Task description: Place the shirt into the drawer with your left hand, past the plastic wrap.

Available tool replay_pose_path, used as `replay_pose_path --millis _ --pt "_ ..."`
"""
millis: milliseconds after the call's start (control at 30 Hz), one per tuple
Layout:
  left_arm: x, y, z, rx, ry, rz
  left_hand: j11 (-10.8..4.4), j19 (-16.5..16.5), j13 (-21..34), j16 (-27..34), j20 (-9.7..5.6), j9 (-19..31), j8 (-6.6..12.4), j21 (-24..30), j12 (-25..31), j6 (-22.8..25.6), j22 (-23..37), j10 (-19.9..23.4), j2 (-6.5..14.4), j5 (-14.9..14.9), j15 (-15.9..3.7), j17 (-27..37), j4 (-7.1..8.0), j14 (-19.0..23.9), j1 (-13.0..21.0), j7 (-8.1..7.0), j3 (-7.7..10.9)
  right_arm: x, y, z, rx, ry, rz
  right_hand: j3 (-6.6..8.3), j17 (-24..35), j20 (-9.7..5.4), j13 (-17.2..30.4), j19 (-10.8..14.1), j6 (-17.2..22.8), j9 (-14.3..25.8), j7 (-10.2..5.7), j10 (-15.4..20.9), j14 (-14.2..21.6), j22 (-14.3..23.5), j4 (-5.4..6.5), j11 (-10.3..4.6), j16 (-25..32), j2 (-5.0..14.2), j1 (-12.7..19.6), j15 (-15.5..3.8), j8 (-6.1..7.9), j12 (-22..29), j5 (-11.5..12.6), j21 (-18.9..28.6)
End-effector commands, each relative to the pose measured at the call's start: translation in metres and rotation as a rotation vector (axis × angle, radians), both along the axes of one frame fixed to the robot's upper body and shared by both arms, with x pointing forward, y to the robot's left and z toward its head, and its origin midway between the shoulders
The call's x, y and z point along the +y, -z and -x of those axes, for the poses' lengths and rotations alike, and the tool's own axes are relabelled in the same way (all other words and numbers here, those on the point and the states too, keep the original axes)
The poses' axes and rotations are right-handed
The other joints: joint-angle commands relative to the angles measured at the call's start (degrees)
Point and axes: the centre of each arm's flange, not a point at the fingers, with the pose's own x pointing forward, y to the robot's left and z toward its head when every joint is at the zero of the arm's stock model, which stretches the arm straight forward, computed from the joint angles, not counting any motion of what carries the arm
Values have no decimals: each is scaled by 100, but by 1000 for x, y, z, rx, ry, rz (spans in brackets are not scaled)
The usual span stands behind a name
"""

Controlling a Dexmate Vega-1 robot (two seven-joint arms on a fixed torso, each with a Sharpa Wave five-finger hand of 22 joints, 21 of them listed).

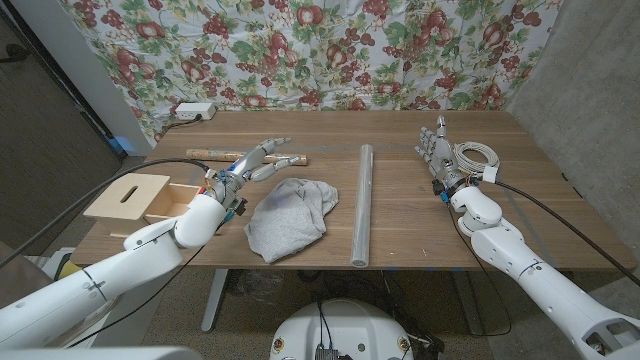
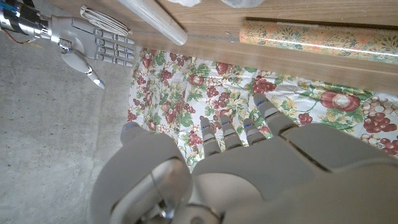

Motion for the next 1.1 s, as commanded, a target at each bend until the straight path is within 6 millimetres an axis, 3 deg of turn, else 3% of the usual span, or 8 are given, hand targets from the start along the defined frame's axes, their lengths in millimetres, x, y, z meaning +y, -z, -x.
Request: replay_pose_path --millis 33,333,500,1100 --pt "0 7 0 12 -17 -34 -19 -6 33 3 -28 28 16 -13 18 23 30 46 -6 34 -25 19 -34 8 73 10 -24 1 3 -1 5 3 -3 19 23 -8 32 -1 1 31 16 -15 -15 16 -16 64 34 4 51 -9 20 44 -23 19" --pt "-1 9 -1 -6 -34 -63 -14 -7 34 1 -42 28 14 -14 17 51 31 63 -8 46 -34 20 -42 2 84 14 -24 2 3 -2 5 -2 -5 26 24 -5 32 -2 8 31 15 -10 -1 16 -16 54 39 11 51 -10 21 47 -27 19" --pt "-1 10 -2 -11 -32 -65 -2 -145 35 -84 -173 29 8 -61 -5 114 34 57 -7 80 -15 24 -58 -289 109 41 -26 1 4 -3 4 1 -4 28 24 -6 32 -1 16 31 25 -13 6 16 -15 48 41 13 50 -7 22 46 -29 19" --pt "-9 16 1 -26 -47 -178 -6 -151 37 -42 -205 31 5 -46 -23 182 35 40 -5 117 -68 26 -72 -290 128 79 -28 -1 4 0 -7 6 -5 32 24 -15 32 4 9 31 19 -13 3 16 -16 3 38 11 47 -39 16 47 -36 21"
